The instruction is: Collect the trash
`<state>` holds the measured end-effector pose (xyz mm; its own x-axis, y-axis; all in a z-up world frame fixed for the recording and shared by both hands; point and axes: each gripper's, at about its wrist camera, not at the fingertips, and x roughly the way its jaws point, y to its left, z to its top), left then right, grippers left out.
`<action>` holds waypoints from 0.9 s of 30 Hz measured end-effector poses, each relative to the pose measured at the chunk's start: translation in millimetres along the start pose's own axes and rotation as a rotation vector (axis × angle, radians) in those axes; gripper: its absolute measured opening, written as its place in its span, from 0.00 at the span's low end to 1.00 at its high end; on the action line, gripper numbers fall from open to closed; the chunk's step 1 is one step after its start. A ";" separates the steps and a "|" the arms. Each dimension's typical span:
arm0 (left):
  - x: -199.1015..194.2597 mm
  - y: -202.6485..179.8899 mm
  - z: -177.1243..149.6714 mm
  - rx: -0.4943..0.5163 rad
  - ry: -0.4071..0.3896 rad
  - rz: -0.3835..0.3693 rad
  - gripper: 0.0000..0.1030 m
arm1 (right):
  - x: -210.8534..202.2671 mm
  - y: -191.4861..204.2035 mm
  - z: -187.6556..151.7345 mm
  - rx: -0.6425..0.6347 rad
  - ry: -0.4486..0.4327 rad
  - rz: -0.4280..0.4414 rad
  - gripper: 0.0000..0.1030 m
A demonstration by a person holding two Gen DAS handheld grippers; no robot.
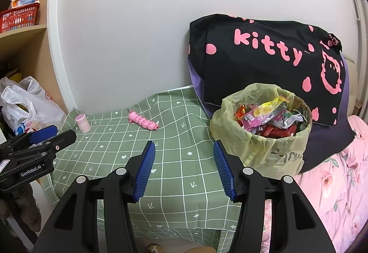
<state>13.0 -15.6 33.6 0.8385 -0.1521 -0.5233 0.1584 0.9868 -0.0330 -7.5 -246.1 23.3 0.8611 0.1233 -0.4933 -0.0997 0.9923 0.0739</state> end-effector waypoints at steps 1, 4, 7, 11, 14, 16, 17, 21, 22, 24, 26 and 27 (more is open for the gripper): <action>-0.1 -0.1 0.2 0.000 -0.001 -0.001 0.63 | -0.6 0.0 -0.1 0.001 -0.001 -0.001 0.48; -1.0 -1.1 0.4 0.002 -0.003 -0.005 0.63 | -2.2 -1.5 -0.1 0.003 -0.002 -0.007 0.48; -1.8 -2.5 0.1 0.005 -0.004 -0.004 0.63 | -3.6 -2.8 -0.6 0.002 -0.002 -0.012 0.48; -3.1 -3.7 -0.8 0.009 -0.013 0.007 0.63 | -4.2 -3.8 -1.2 0.004 -0.001 -0.014 0.48; -4.1 -4.9 -1.2 0.012 -0.016 0.011 0.63 | -4.1 -3.5 -2.5 0.002 0.002 -0.018 0.48; -3.6 -4.6 -1.2 0.014 -0.016 0.010 0.63 | -4.1 -3.7 -3.3 0.000 0.004 -0.018 0.48; -3.3 -4.5 -1.3 0.014 -0.015 0.010 0.63 | -4.3 -3.6 -3.5 0.000 0.003 -0.019 0.48; 0.1 -1.7 -1.4 0.007 -0.010 0.010 0.63 | -3.6 -4.6 -4.1 0.000 0.002 -0.022 0.48; 1.9 -0.6 -1.3 0.004 -0.007 0.012 0.63 | -3.1 -5.2 -4.9 0.001 0.003 -0.024 0.48; 5.7 1.9 -1.6 -0.002 -0.004 0.020 0.63 | -0.3 -5.5 -5.0 0.002 0.009 -0.025 0.48; 10.9 4.9 -1.7 -0.006 0.004 0.022 0.63 | 4.6 -4.9 -5.4 -0.001 0.018 -0.027 0.48; 14.6 7.1 -2.1 -0.008 0.010 0.025 0.62 | 10.1 -4.7 -5.6 -0.003 0.028 -0.024 0.48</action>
<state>25.3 -10.7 23.8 0.8366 -0.1270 -0.5329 0.1333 0.9907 -0.0268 -1.1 -249.4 13.1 0.8491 0.0995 -0.5188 -0.0803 0.9950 0.0595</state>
